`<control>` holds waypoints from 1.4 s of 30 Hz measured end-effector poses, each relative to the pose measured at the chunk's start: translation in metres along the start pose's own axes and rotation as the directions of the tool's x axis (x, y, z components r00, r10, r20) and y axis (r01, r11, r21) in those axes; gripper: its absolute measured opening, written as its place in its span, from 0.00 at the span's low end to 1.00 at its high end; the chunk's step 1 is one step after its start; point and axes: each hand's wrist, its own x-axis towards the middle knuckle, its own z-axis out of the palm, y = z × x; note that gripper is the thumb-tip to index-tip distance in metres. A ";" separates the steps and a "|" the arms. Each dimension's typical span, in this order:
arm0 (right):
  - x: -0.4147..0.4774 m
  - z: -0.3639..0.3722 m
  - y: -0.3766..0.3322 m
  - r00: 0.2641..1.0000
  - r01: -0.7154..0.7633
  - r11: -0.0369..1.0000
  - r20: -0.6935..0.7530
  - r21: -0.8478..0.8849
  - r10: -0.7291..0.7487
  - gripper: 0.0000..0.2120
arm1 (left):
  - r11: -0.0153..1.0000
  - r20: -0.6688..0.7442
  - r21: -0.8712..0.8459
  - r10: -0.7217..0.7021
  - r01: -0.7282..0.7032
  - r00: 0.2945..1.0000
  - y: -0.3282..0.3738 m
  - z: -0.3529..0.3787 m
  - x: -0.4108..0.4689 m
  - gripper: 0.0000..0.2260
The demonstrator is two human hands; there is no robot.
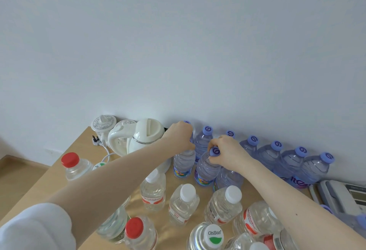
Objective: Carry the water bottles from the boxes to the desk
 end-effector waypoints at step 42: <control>0.012 0.000 -0.009 0.992 0.121 0.992 0.042 -0.038 -0.120 0.17 | 0.994 0.134 0.112 -0.017 0.002 0.991 -0.002 0.002 0.002 0.04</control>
